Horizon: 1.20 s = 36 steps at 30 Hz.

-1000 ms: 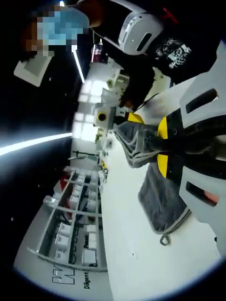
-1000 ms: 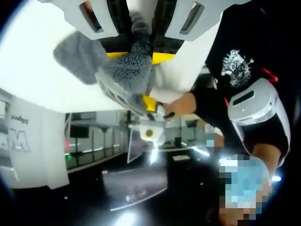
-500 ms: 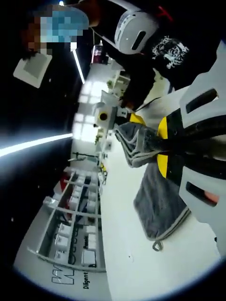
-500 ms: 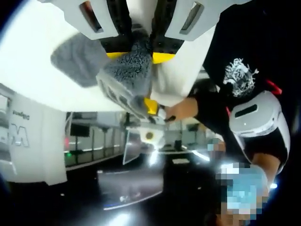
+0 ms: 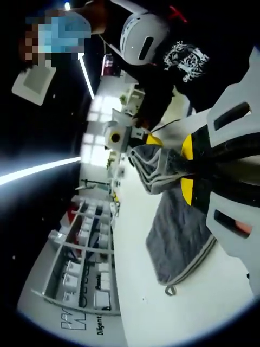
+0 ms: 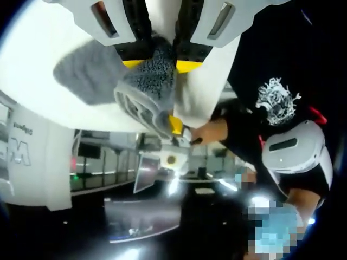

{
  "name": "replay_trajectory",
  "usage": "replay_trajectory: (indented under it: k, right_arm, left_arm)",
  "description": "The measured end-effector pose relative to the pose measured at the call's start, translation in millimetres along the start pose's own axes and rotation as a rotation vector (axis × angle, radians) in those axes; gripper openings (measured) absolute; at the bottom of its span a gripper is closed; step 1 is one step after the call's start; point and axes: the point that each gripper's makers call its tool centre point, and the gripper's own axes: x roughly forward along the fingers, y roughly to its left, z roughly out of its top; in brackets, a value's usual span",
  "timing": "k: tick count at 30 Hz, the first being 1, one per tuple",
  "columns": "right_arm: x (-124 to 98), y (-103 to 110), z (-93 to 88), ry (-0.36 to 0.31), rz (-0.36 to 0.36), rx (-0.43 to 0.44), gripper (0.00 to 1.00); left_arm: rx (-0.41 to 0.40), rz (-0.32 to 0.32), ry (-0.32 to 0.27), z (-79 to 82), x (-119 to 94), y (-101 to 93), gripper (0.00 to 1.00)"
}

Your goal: Open the folded towel by lifting each exposed corner and separating the folded layers until the towel lies flat within the target outline without major curled edges

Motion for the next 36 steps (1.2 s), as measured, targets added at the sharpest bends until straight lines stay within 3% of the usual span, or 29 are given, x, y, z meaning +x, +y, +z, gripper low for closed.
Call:
replay_trajectory:
  k: [19, 22, 28, 36]
  right_arm:
    - [4, 29, -20.5, 0.023, -0.011, 0.002, 0.09]
    - [0, 31, -22.7, 0.039, -0.004, 0.019, 0.12]
    - [-7, 34, -21.7, 0.040, -0.020, 0.018, 0.13]
    - [-13, 43, -17.7, 0.010, -0.046, 0.040, 0.14]
  left_arm:
    - [0.010, 0.012, 0.056, -30.4, -1, -23.5, 0.07]
    - [0.043, 0.001, 0.105, -39.6, -2, -31.3, 0.08]
    - [0.089, 0.004, 0.127, -46.0, -2, -39.0, 0.12]
    - [0.052, 0.024, 0.153, -52.7, -1, -40.9, 0.10]
